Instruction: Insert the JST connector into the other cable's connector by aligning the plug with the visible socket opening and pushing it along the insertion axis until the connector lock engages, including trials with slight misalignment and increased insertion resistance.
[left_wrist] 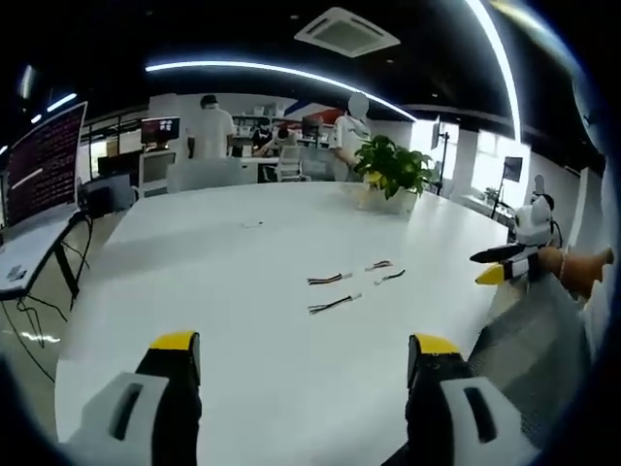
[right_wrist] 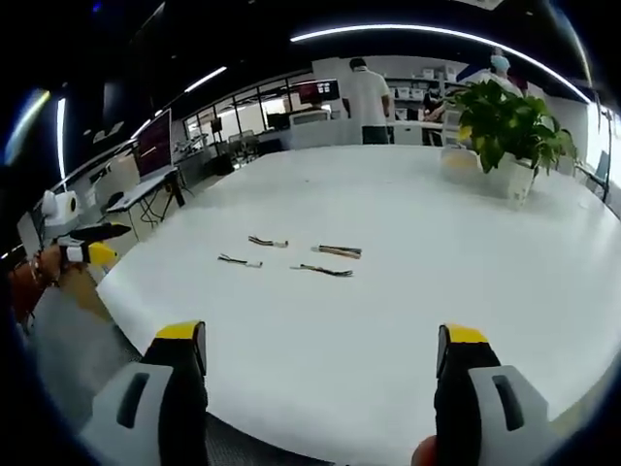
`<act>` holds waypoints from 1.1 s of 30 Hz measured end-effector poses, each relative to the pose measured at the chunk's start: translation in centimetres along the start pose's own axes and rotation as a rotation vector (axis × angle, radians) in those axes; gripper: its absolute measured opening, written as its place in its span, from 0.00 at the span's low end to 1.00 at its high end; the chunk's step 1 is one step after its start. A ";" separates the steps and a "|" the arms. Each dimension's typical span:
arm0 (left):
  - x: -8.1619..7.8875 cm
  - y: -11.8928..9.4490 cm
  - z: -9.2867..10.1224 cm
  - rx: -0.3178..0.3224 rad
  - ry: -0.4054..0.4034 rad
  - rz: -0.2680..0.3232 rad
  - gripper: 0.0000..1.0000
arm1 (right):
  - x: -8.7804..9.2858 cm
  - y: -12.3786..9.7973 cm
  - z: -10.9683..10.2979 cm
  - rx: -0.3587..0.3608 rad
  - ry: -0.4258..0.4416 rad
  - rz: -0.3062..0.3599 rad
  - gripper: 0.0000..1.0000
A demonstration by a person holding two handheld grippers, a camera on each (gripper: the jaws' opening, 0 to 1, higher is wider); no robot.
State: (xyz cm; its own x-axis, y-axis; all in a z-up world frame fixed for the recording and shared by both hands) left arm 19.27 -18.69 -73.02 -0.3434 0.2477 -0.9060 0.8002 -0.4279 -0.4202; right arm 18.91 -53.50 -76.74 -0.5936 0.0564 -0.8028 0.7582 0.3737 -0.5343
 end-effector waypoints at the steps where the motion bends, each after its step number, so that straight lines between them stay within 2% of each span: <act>1: -0.2 0.3 0.0 0.005 0.003 0.004 0.87 | -0.2 0.1 0.2 0.001 0.001 0.003 0.98; 10: -2.4 2.8 -0.4 0.058 0.047 0.027 0.87 | -3.1 1.0 1.3 0.014 -0.017 0.040 0.97; 16: -3.6 4.5 -0.6 0.099 0.035 0.048 0.88 | -4.3 1.8 1.8 0.001 -0.056 0.035 0.96; 21: -4.8 6.4 -0.7 0.129 0.062 0.050 0.88 | -5.1 2.8 1.8 -0.026 -0.081 0.026 0.95; 28: -5.5 8.8 -0.6 0.160 0.105 0.042 0.86 | -5.6 4.5 1.6 -0.074 -0.116 0.002 0.93; 33: -5.8 11.2 -0.5 0.193 0.114 0.031 0.87 | -6.8 5.7 1.9 -0.084 -0.171 0.012 0.92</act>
Point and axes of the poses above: the point that each gripper's makers call its tool centre point, and the gripper's own axes: y roughly forward along the fingers, z roughly to its right, x roughly out of its underside, the point moved 1 cm from there along -y, roughly backward along the fingers, and after that the axes turned 8 degrees about y, right-handed, at the moved point
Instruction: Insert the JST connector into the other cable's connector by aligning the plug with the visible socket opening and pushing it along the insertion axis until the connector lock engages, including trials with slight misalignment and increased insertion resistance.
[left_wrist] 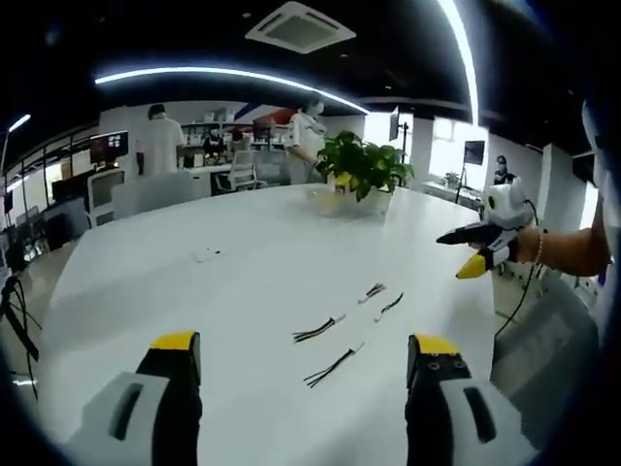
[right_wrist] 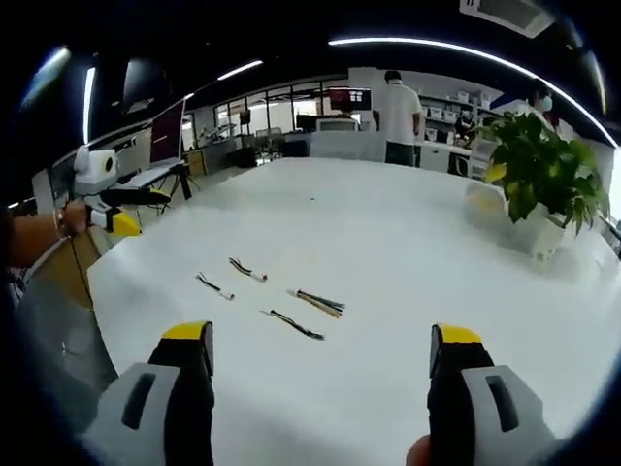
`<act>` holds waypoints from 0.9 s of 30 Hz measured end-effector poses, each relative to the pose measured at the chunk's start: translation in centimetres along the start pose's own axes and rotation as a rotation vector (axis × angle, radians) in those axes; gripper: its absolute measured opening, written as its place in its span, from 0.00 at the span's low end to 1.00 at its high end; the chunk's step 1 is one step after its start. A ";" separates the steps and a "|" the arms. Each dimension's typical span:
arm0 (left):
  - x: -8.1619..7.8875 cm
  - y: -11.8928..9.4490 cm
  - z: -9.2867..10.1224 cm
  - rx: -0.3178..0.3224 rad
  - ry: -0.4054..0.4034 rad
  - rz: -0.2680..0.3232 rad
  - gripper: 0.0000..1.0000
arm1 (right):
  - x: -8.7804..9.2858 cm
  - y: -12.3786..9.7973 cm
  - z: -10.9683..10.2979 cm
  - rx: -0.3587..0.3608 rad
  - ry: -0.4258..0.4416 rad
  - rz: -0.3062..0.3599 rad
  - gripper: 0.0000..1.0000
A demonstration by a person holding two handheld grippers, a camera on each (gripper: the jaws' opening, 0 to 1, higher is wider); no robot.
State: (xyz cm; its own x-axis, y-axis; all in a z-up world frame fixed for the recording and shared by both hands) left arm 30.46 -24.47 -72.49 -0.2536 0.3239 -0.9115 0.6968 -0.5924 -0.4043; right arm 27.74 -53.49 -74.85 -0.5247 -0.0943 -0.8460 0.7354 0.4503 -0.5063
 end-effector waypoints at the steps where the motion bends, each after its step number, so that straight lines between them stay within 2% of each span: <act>1: 0.0 0.4 -0.1 0.004 -0.002 -0.001 0.87 | -0.1 0.2 0.1 -0.004 -0.004 -0.006 0.92; 9: -0.2 3.0 0.1 0.039 0.029 -0.020 0.86 | -0.8 1.7 1.3 -0.020 -0.058 -0.028 0.91; 10: -0.4 3.4 0.8 0.046 0.036 -0.023 0.86 | -0.8 1.9 1.4 -0.022 -0.069 -0.036 0.91; 13: -0.4 4.2 1.0 0.062 0.044 -0.027 0.86 | -0.6 2.5 1.6 -0.036 -0.100 -0.059 0.91; 18: 0.0 5.2 0.9 0.096 0.083 -0.055 0.85 | 0.0 3.6 1.3 -0.073 -0.159 -0.105 0.90; 22: 0.2 5.9 0.5 0.107 0.105 -0.072 0.85 | 0.2 4.4 1.1 -0.101 -0.172 -0.135 0.88; 27: -0.1 6.5 0.4 0.128 0.119 -0.074 0.85 | 0.2 5.4 0.9 -0.140 -0.236 -0.168 0.88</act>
Point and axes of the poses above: the point that each gripper's makers call its tool centre point, and the gripper's own axes: y roughly forward along the fingers, z roughly to its right, x roughly out of its underside, the point moved 1 cm from there along -y, roughly backward along the fingers, and after that the axes turned 8 degrees about y, right-handed, at the moved point
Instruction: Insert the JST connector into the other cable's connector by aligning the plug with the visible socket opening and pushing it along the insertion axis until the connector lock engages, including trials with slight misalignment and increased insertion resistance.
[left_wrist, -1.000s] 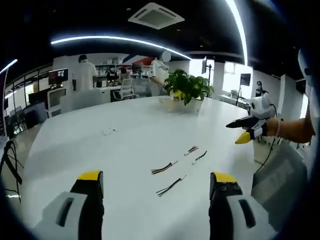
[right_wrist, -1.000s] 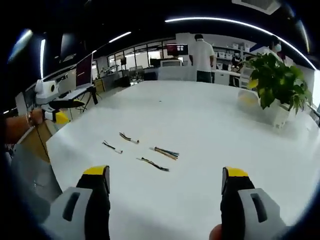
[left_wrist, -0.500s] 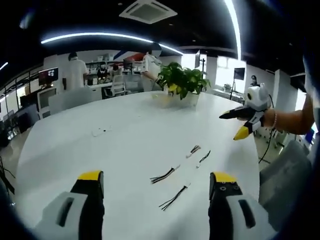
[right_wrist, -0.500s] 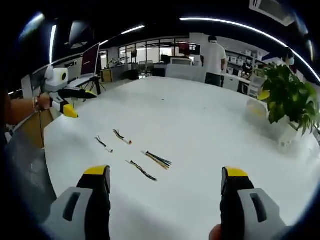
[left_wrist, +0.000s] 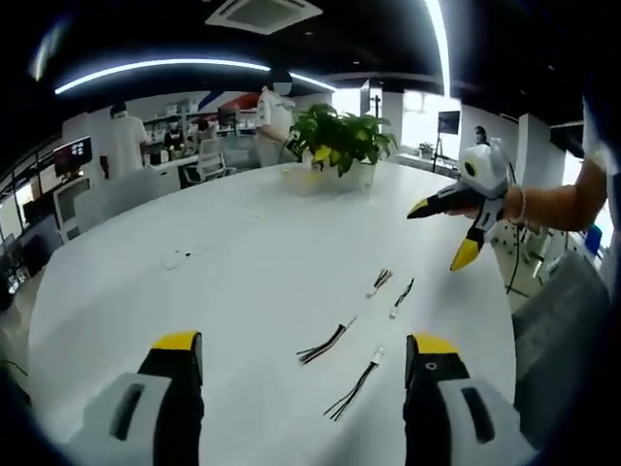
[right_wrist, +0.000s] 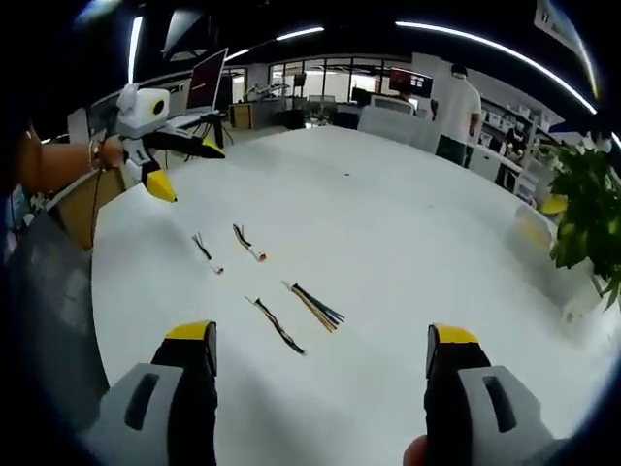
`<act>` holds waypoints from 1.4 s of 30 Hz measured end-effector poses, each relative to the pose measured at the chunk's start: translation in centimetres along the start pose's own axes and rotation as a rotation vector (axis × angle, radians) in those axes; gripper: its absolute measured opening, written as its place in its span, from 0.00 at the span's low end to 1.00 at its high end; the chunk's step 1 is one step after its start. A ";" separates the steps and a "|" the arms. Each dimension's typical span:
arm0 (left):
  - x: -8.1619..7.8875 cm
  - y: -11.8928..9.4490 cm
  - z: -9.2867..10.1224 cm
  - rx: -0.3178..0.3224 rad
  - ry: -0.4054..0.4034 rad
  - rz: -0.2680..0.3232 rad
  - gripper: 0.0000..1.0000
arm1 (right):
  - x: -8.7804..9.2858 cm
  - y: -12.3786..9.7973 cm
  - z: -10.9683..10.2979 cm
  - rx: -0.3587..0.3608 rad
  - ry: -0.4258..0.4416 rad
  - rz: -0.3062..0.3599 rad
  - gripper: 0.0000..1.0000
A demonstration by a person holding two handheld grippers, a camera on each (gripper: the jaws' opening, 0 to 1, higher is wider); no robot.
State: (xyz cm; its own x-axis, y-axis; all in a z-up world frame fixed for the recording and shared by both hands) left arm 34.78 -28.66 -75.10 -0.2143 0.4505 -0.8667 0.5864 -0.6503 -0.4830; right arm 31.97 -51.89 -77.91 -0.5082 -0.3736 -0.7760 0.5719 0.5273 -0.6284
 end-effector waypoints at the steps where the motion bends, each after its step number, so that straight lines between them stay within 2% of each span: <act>1: 0.1 0.1 -0.4 0.004 0.003 -0.002 0.84 | -0.1 0.2 0.0 -0.007 -0.009 -0.007 0.88; 4: 0.4 0.2 -0.3 0.020 0.026 -0.014 0.84 | -0.5 0.6 0.1 -0.025 -0.023 -0.008 0.87; 9: 0.7 1.6 -0.4 0.053 0.053 -0.030 0.83 | -1.2 1.5 -0.2 -0.073 -0.074 -0.010 0.85; 14: 1.3 2.9 -0.6 0.078 0.085 -0.056 0.80 | -0.8 2.5 -0.2 -0.114 -0.128 -0.037 0.82; 17: 1.1 3.6 0.1 0.119 0.113 -0.034 0.76 | -0.5 2.8 -0.4 -0.144 -0.153 -0.054 0.81; 21: 1.4 4.5 0.2 0.152 0.162 -0.033 0.77 | -0.3 3.2 -0.5 -0.184 -0.181 -0.070 0.80; 25: 1.8 5.2 0.5 0.157 0.202 -0.045 0.79 | -0.3 3.6 -0.3 -0.202 -0.202 -0.082 0.80; 30: 1.5 5.8 1.1 0.175 0.216 -0.021 0.78 | -0.6 4.1 -0.1 -0.227 -0.209 -0.080 0.79; 36: 2.2 6.4 0.9 0.181 0.224 -0.047 0.76 | -0.7 4.8 0.1 -0.256 -0.239 -0.097 0.78; 39: 2.6 6.7 1.2 0.204 0.224 -0.058 0.74 | -0.9 5.1 0.1 -0.271 -0.253 -0.097 0.76; 42: 2.9 7.1 1.5 0.219 0.257 -0.076 0.75 | -1.2 5.5 0.2 -0.285 -0.262 -0.095 0.73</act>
Point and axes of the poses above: the point that each gripper's makers call its tool centre point, and the gripper's own axes: y roughly forward along the fingers, z roughly to its right, x roughly out of its underside, the point moved 1 cm from there along -y, roughly backward along the fingers, and after that the axes turned 8 degrees about y, right-handed, at the moved point
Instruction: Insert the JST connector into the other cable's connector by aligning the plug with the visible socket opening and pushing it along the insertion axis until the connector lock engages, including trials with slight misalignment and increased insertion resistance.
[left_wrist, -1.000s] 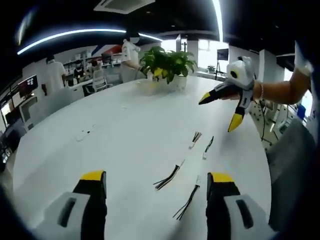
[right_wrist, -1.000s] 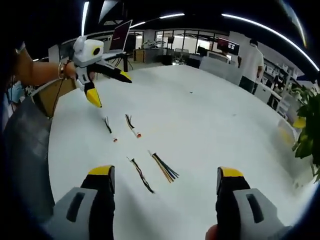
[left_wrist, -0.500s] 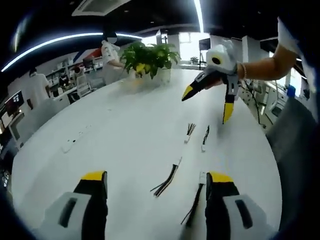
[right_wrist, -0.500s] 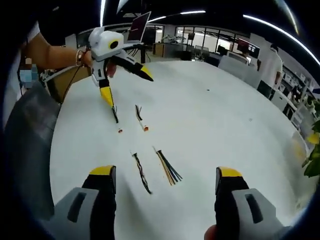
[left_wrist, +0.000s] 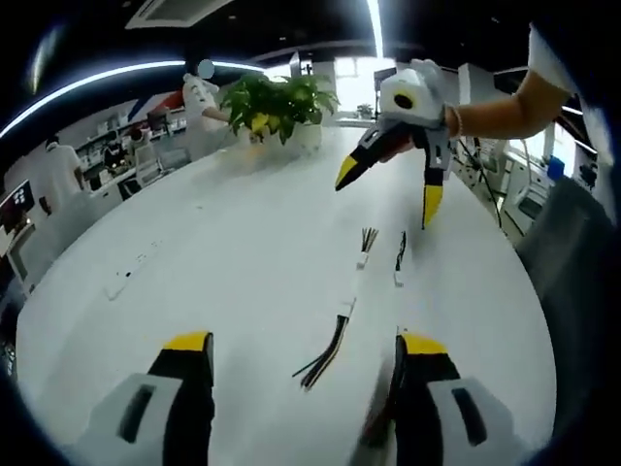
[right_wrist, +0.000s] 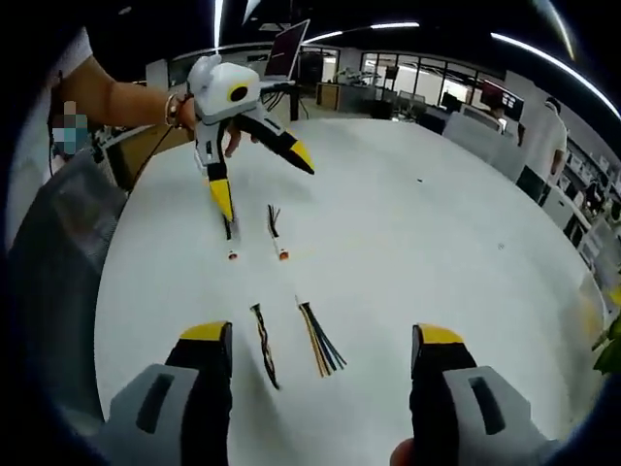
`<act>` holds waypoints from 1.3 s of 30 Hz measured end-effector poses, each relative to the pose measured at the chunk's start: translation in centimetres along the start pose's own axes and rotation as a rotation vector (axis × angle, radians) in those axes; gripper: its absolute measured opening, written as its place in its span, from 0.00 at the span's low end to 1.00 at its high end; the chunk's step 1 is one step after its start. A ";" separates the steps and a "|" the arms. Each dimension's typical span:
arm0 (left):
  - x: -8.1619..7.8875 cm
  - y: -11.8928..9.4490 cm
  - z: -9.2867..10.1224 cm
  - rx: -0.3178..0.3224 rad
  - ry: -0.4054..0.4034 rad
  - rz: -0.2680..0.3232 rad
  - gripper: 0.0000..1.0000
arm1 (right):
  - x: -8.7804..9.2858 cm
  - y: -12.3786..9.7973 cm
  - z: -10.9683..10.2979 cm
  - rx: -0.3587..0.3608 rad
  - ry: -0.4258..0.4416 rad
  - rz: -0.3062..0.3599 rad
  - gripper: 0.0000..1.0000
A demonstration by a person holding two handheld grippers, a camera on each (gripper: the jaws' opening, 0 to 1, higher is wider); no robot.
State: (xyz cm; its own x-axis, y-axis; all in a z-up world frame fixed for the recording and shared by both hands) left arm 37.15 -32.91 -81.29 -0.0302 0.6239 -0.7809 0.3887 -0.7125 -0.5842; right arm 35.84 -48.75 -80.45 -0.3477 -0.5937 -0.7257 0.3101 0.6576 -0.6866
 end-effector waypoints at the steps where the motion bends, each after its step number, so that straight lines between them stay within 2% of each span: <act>1: 0.0 0.2 0.1 0.002 0.004 -0.002 0.77 | 0.0 0.0 0.0 -0.004 -0.002 -0.001 0.71; 11: -0.1 1.8 -0.3 0.040 0.008 0.012 0.75 | -0.5 1.2 -0.1 -0.051 -0.053 -0.021 0.60; 15: -0.2 2.2 -0.1 0.057 0.011 0.018 0.74 | -0.2 1.8 -0.2 -0.063 -0.064 -0.035 0.59; 23: -1.1 2.7 0.6 0.091 0.034 0.066 0.61 | -0.5 2.6 -0.2 -0.082 -0.066 -0.031 0.53; 28: -1.1 3.2 1.1 0.112 0.033 0.073 0.56 | -0.5 3.2 -0.5 -0.100 -0.072 -0.025 0.49; 32: -1.1 3.4 1.6 0.128 0.046 0.075 0.49 | -0.6 3.8 -0.8 -0.119 -0.080 -0.014 0.43; 39: -1.1 3.6 1.7 0.143 0.015 0.090 0.43 | -0.2 4.3 -1.2 -0.142 -0.083 -0.014 0.39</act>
State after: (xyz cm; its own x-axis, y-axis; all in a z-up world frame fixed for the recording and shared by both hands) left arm 36.98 -36.72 -82.87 0.0129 0.5591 -0.8290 0.2539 -0.8037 -0.5381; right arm 36.18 -45.18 -83.20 -0.2746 -0.6355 -0.7217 0.1756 0.7048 -0.6874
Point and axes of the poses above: the point that each gripper's makers call its tool centre point, and the gripper's own axes: y roughly forward along the fingers, z roughly to its right, x roughly out of its underside, the point moved 1 cm from there along -y, roughly backward along the fingers, and after that the axes turned 8 degrees about y, right-handed, at the moved point
